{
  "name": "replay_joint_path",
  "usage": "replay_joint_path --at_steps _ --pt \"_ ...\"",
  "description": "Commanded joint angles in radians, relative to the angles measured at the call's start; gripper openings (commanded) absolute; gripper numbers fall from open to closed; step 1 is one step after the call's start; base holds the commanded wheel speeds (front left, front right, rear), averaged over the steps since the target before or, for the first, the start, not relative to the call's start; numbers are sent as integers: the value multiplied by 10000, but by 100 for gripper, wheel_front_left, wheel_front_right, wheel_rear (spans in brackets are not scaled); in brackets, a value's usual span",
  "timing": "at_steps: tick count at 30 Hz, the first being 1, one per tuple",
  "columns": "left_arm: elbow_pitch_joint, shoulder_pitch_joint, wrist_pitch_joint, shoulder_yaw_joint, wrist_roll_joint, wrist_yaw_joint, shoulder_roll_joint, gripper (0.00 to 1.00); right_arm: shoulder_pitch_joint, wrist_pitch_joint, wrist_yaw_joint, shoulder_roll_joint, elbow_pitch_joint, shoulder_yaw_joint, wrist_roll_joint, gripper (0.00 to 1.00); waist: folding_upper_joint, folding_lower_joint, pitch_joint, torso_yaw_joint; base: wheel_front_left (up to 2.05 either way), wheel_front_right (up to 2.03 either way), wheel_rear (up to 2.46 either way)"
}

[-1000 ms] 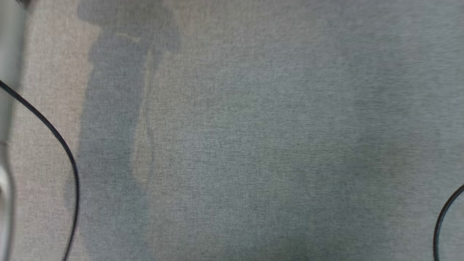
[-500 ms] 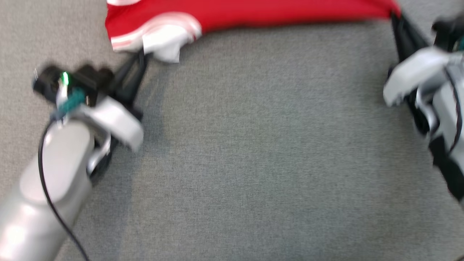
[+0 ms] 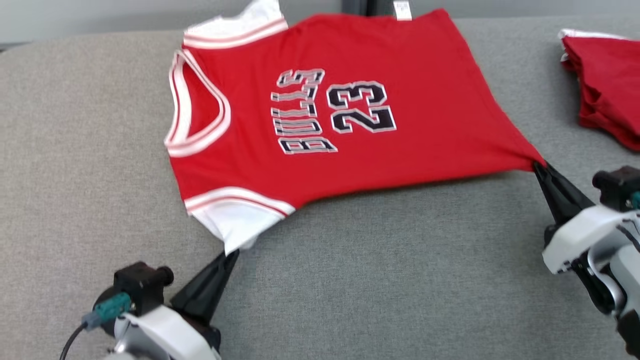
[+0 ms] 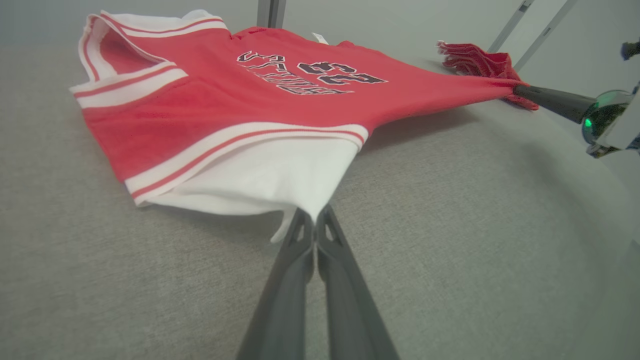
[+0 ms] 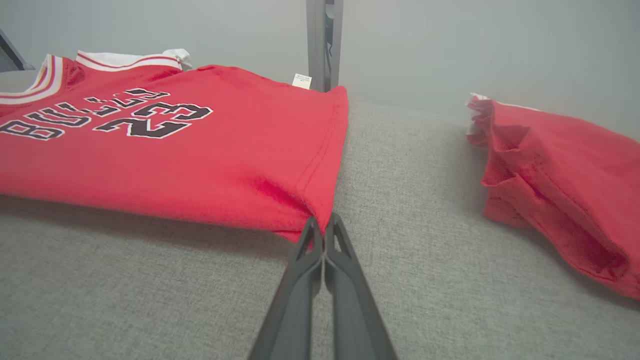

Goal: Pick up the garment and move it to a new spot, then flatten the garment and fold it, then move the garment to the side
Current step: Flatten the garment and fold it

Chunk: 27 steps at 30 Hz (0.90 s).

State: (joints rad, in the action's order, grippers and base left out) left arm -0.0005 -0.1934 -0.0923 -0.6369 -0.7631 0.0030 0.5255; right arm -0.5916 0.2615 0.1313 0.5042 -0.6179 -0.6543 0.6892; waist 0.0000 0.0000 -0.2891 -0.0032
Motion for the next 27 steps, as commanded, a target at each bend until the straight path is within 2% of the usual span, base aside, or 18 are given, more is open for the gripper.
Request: replay_joint_path --at_steps 1,6,12,15,20,27 --pt "-566 402 130 71 -151 261 216 0 421 52 -9 218 226 173 66 0 0 0 331 -72 0 0 0" --pt "-2598 1754 640 111 -300 1254 796 0 2091 53 -7 617 1433 997 -191 0 0 0 702 28 0 0 0" --pt "-4175 2786 1452 37 -667 1755 1605 0 4367 52 -9 870 2843 2550 -725 0 0 0 775 114 0 0 0" --pt "-4549 2809 1742 -16 -631 1754 1881 0 5153 -454 -7 865 3623 3036 -1031 0 0 0 758 85 0 0 0" --pt "-4170 2100 1773 -100 -462 1570 1514 0 5251 -1698 -7 401 4442 3411 -1216 0 0 0 784 0 0 0 0" --pt "-2475 -12 1725 -348 460 903 845 0 3772 -2717 -6 -58 3831 3016 -1198 0 0 0 598 155 0 0 0"
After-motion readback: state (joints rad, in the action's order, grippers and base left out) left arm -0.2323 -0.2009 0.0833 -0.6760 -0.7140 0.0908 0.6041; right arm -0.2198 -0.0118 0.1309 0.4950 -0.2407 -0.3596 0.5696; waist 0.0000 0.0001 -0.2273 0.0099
